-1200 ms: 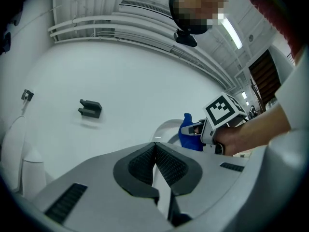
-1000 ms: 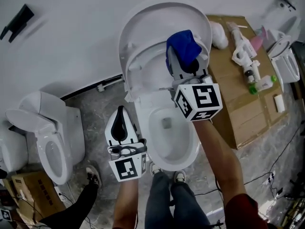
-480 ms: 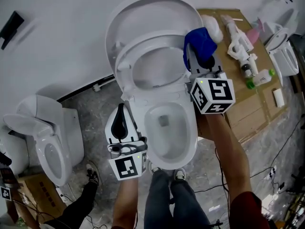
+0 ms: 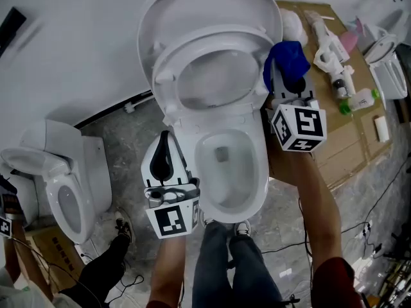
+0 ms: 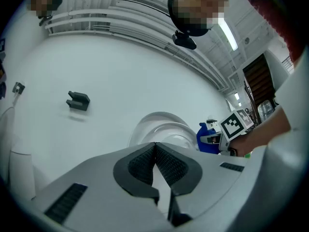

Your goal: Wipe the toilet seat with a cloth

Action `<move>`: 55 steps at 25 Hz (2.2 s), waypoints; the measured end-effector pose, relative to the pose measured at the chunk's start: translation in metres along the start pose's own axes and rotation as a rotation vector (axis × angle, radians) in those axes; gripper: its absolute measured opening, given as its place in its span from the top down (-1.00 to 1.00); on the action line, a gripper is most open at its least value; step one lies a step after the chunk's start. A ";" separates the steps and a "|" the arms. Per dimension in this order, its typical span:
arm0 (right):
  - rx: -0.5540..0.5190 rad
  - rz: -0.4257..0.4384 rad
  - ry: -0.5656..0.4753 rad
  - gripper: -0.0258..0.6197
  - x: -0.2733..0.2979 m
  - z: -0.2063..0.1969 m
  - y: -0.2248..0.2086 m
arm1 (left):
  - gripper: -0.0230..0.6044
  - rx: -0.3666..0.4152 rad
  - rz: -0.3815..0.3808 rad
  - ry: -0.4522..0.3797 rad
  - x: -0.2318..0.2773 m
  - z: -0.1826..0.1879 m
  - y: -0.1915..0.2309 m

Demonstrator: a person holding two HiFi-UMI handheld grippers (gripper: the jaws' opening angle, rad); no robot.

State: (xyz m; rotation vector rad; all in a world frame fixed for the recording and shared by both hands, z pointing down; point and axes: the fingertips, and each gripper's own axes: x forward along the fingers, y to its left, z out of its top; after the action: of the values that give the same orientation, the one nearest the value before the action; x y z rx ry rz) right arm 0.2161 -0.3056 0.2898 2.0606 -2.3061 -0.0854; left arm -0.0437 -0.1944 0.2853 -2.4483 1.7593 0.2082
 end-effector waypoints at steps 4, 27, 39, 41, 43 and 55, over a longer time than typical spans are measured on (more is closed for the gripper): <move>-0.031 -0.006 -0.010 0.75 -0.003 -0.016 0.001 | 0.88 0.000 0.006 0.008 -0.002 -0.014 0.003; 0.001 -0.011 0.229 0.75 -0.003 -0.208 0.016 | 0.88 0.010 0.029 0.103 -0.035 -0.120 0.021; -0.001 -0.007 0.271 0.75 -0.007 -0.277 0.033 | 0.88 0.003 0.028 0.127 -0.050 -0.162 0.022; 0.003 -0.014 0.286 0.75 -0.005 -0.290 0.034 | 0.88 0.006 0.024 0.132 -0.053 -0.169 0.022; 0.009 -0.017 0.302 0.75 -0.003 -0.305 0.038 | 0.88 0.013 0.023 0.136 -0.056 -0.176 0.026; 0.064 0.013 0.391 0.75 0.005 -0.355 0.093 | 0.88 0.009 0.053 0.141 -0.071 -0.186 0.048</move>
State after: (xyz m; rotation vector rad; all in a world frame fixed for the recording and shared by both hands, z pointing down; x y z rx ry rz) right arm 0.1490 -0.3035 0.6509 1.8821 -2.1043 0.3632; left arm -0.1039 -0.1768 0.4800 -2.4672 1.8781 0.0324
